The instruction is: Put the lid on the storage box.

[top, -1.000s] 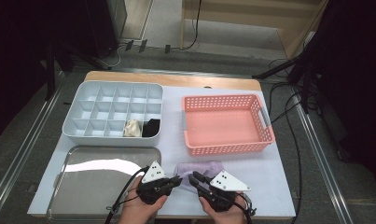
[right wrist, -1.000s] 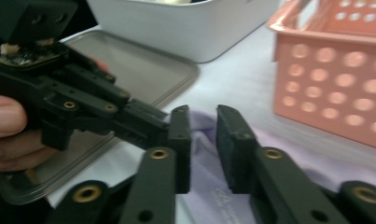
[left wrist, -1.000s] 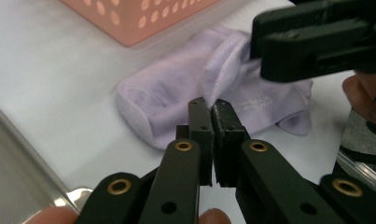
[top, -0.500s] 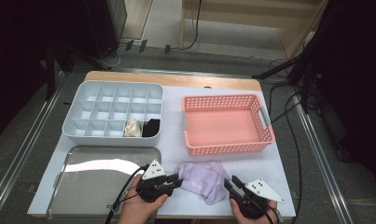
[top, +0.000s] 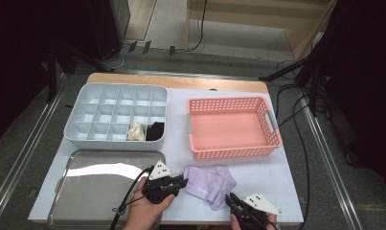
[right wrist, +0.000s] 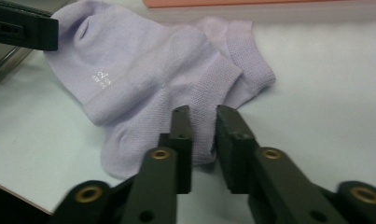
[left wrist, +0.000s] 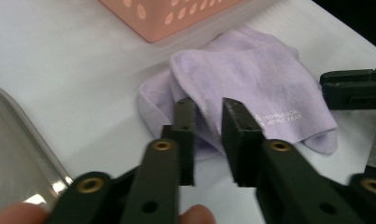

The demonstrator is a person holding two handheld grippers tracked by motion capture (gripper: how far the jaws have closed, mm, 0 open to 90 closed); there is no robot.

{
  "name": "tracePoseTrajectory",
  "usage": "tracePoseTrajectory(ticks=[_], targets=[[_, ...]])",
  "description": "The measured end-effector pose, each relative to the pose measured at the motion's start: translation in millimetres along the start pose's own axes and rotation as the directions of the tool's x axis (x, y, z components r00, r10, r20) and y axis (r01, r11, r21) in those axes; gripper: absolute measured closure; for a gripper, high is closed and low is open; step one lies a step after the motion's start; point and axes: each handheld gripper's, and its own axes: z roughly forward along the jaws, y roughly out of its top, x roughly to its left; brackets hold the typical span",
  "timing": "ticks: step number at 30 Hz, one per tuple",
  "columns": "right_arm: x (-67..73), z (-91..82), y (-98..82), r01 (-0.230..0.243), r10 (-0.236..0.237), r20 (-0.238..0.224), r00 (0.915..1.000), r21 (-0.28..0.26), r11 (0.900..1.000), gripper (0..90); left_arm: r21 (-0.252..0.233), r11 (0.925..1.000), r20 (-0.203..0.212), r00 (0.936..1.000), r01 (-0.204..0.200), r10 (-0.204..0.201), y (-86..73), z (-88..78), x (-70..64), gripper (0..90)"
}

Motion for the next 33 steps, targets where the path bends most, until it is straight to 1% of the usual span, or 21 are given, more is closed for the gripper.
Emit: tracePoseTrajectory(ticks=[1, 3, 4, 6, 7, 9, 12, 16, 17, 18, 19, 20, 21, 23, 24, 25, 27, 28, 29, 31, 33], targets=[[-0.9, -1.2, 0.6, -0.001, 0.001, -0.001, 1.0000, -0.004, 1.000, 87.4, 0.002, 1.0000, 0.000, 1.0000, -0.001, 0.001, -0.4, -0.3, 0.0, 87.0], [-1.9, -3.9, 3.1, 0.006, -0.006, 0.011, 0.9999, -0.021, 1.000, 88.7, -0.002, 1.0000, -0.001, 1.0000, 0.004, -0.004, -0.8, -1.9, -0.7, 89.7], [-2.0, -5.4, 4.9, 0.011, -0.010, 0.015, 0.9998, -0.032, 0.999, 89.0, -0.007, 1.0000, 0.000, 1.0000, 0.000, 0.000, -0.9, -2.9, -0.5, 90.0], [-3.0, -8.4, 8.7, 0.036, -0.034, 0.034, 0.9988, -0.051, 0.998, 89.3, -0.016, 0.9999, 0.000, 1.0000, 0.000, 0.000, -0.9, -5.6, -0.2, 90.0], [-3.0, -9.8, 10.3, 0.036, -0.034, 0.045, 0.9984, -0.061, 0.997, 89.4, -0.021, 0.9998, 0.001, 1.0000, 0.001, -0.001, -1.1, -6.9, 0.0, 90.0], [-3.8, -12.2, 13.2, 0.048, -0.044, 0.051, 0.9977, -0.082, 0.995, 89.4, -0.023, 0.9997, 0.006, 1.0000, 0.002, -0.001, -1.6, -8.7, 0.3, 90.0], [-5.6, -13.4, 14.7, 0.049, -0.045, 0.046, 0.9979, -0.082, 0.995, 89.3, -0.005, 1.0000, 0.014, 0.9999, -0.006, 0.006, -3.3, -8.8, 1.2, 90.0], [-9.6, -10.4, 14.2, 0.044, -0.041, 0.058, 0.9975, -0.064, 0.997, 89.0, 0.015, 0.9998, 0.022, 0.9997, -0.010, 0.010, -4.9, -7.8, 2.0, 89.7], [-10.4, -9.7, 14.1, 0.038, -0.034, 0.064, 0.9974, -0.060, 0.997, 88.9, 0.016, 0.9998, 0.026, 0.9996, -0.007, 0.007, -5.0, -7.9, 2.0, 89.0], [-11.9, -8.7, 14.0, 0.045, -0.041, 0.069, 0.9968, -0.059, 0.997, 88.8, 0.010, 0.9999, 0.028, 0.9996, -0.009, 0.009, -5.0, -7.9, 2.4, 88.1], [-13.6, -7.9, 13.6, 0.049, -0.045, 0.080, 0.9958, -0.051, 0.997, 88.6, 0.008, 0.9999, 0.029, 0.9995, -0.009, 0.008, -4.9, -8.0, 2.4, 85.9], [-15.0, -7.2, 13.3, 0.053, -0.049, 0.079, 0.9957, -0.049, 0.997, 88.1, 0.005, 0.9999, 0.027, 0.9996, -0.012, 0.012, -4.6, -8.2, 2.8, 83.1], [-17.0, -6.8, 12.7, 0.046, -0.042, 0.087, 0.9953, -0.044, 0.998, 86.0, -0.001, 1.0000, 0.017, 0.9998, -0.009, 0.009, -4.3, -8.3, 2.7, 76.5], [-19.7, -7.7, 11.9, 0.024, -0.019, 0.087, 0.9960, -0.055, 0.998, 80.7, -0.023, 0.9997, 0.014, 0.9999, 0.006, -0.006, -3.4, -8.9, 3.5, 68.1], [-20.6, -9.2, 11.6, 0.007, -0.002, 0.085, 0.9964, -0.061, 0.998, 77.1, -0.031, 0.9995, 0.018, 0.9998, 0.012, -0.012, -2.9, -8.9, 4.0, 66.9], [-21.6, -10.3, 11.6, 0.004, 0.002, 0.086, 0.9963, -0.071, 0.998, 73.7, -0.033, 0.9993, 0.019, 0.9997, 0.018, -0.017, -2.5, -8.7, 4.4, 65.7], [-21.4, -11.8, 10.9, -0.027, 0.032, 0.073, 0.9968, -0.066, 0.997, 66.7, -0.034, 0.9993, 0.021, 0.9996, 0.019, -0.018, -2.5, -7.1, 4.6, 64.8], [-21.6, -11.2, 10.4, -0.030, 0.034, 0.066, 0.9972, -0.064, 0.998, 64.6, -0.029, 0.9994, 0.018, 0.9997, 0.020, -0.019, -2.6, -6.0, 3.9, 64.7], [-21.0, -10.8, 9.1, -0.043, 0.046, 0.062, 0.9970, -0.056, 0.998, 62.1, -0.029, 0.9994, 0.015, 0.9997, 0.019, -0.018, -2.8, -4.8, 3.4, 64.7], [-17.6, -9.8, 4.7, -0.053, 0.055, 0.063, 0.9965, -0.037, 0.998, 60.9, -0.028, 0.9995, 0.020, 0.9997, 0.016, -0.016, -2.8, -3.2, 1.6, 65.4], [-14.0, -9.0, 2.0, -0.048, 0.049, 0.059, 0.9971, -0.016, 0.999, 62.1, -0.022, 0.9997, 0.019, 0.9998, 0.006, -0.006, -2.3, -1.6, -0.2, 68.7]])
